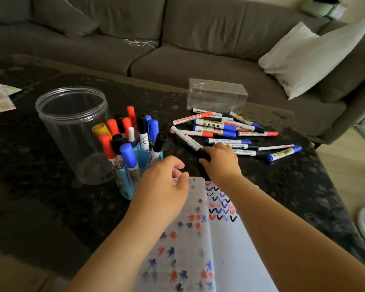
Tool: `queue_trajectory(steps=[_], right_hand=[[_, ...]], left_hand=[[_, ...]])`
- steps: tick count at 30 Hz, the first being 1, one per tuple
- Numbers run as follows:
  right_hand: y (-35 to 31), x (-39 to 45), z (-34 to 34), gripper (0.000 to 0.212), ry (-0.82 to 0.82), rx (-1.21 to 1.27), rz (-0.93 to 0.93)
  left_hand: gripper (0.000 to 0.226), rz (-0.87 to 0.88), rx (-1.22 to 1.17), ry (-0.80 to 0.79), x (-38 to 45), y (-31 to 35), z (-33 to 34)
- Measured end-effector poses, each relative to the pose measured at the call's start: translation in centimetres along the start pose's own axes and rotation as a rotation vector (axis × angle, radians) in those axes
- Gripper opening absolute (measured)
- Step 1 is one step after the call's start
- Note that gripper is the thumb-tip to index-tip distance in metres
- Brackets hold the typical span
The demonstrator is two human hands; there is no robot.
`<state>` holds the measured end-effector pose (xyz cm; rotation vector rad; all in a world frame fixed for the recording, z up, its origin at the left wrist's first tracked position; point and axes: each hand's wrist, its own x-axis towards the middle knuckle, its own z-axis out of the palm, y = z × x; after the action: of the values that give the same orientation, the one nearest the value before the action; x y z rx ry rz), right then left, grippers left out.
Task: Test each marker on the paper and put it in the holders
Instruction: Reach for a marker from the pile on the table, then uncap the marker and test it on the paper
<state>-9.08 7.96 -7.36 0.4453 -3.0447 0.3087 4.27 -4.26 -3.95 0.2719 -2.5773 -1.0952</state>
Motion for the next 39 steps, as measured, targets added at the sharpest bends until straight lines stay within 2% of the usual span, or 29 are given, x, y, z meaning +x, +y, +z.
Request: queue_trajectory(steps=[3, 6, 12, 14, 17, 20, 26, 29, 33, 36, 39], right_hand=[[-0.3, 1.3, 0.8, 0.038, 0.059, -0.081, -0.001], [-0.1, 1.4, 1.3, 0.033, 0.096, -0.025, 0.006], [0.5, -2.5, -3.1, 0.017, 0.339, 0.417, 0.041], [1.0, -5.1, -5.7, 0.01, 0.355, 0.544, 0.021], [1.9, -9.8, -9.0, 0.012, 0.277, 0.784, 0.048], [2.5, -13.9, -9.9, 0.006, 0.184, 1.073, 0.141], [2.2, -18.6, -7.4, 0.031, -0.105, 1.484, 0.297], [2.1, -18.7, -6.9, 0.04, -0.273, 1.712, 0.39], [2.0, -18.1, -7.0, 0.038, -0.504, 2.011, 0.392], [2.0, -18.0, -6.7, 0.035, -0.549, 2.105, 0.393], [1.8, -17.9, -6.2, 0.036, -0.479, 1.968, 0.352]], left_hand=[[0.019, 0.007, 0.016, 0.0, -0.2, 0.1, 0.0], [0.02, 0.013, 0.012, 0.0, -0.2, 0.2, 0.1], [0.016, -0.004, -0.047, 0.002, -0.6, 1.3, -0.3], [0.014, -0.014, -0.075, -0.005, -0.9, 1.6, -0.2], [0.009, -0.022, -0.137, -0.044, -2.1, 2.5, -0.3], [0.011, -0.02, -0.204, -0.099, -3.5, 3.2, 0.0], [0.014, -0.122, -0.372, -0.338, -4.8, 4.6, 1.8], [0.022, -0.263, -0.576, -0.464, -5.4, 5.2, 2.8], [0.029, -0.385, -0.953, -0.612, -5.2, 5.8, 2.9], [0.034, -0.456, -1.181, -0.654, -4.8, 6.1, 3.2], [0.03, -0.457, -1.241, -0.603, -5.0, 6.3, 3.5]])
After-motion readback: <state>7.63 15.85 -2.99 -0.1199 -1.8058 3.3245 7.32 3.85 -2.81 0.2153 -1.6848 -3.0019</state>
